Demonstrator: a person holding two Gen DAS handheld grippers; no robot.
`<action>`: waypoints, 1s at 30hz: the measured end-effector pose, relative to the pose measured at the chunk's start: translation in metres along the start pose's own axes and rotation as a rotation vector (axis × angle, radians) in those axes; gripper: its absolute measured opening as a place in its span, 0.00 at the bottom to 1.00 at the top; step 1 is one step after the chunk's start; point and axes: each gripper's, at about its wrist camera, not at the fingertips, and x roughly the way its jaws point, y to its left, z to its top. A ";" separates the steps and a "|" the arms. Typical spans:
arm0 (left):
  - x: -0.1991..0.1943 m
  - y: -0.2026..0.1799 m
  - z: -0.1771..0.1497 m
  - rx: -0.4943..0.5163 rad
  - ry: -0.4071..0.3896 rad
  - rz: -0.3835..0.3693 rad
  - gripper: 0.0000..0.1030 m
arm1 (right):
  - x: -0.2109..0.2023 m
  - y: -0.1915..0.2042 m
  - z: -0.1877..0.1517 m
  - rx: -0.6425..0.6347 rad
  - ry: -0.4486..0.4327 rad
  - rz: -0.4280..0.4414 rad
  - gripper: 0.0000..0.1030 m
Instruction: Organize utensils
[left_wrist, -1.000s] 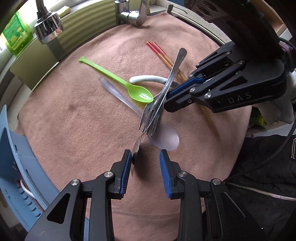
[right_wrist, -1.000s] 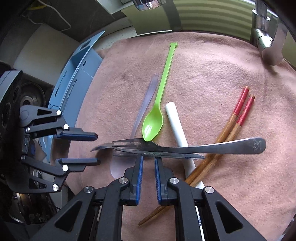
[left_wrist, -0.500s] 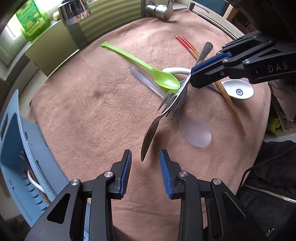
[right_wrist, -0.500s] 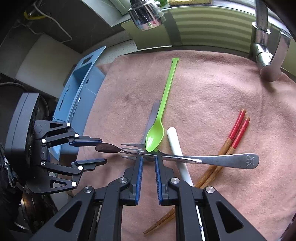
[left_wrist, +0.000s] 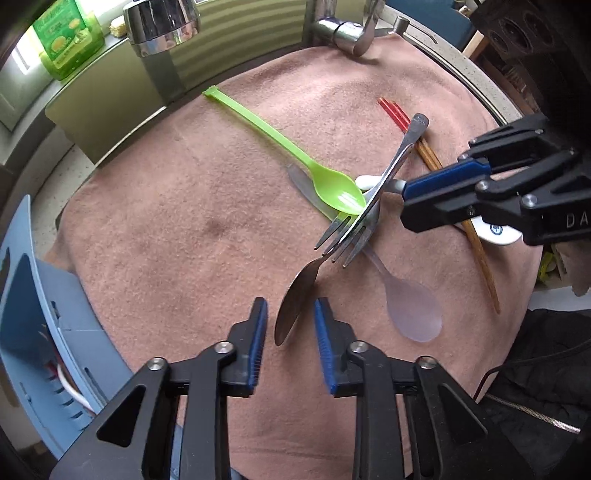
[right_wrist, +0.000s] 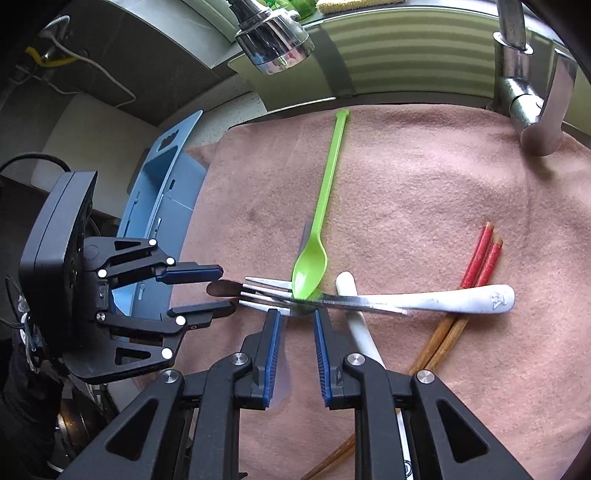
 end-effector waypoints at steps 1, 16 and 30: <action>0.001 0.003 0.001 -0.012 0.004 0.000 0.08 | 0.001 -0.001 -0.002 0.005 0.003 0.003 0.17; 0.000 0.030 -0.019 -0.075 0.010 -0.017 0.05 | -0.004 -0.006 -0.010 0.030 -0.022 0.008 0.17; -0.001 0.002 -0.007 0.041 0.019 0.018 0.16 | 0.005 -0.009 0.001 0.063 -0.021 0.008 0.17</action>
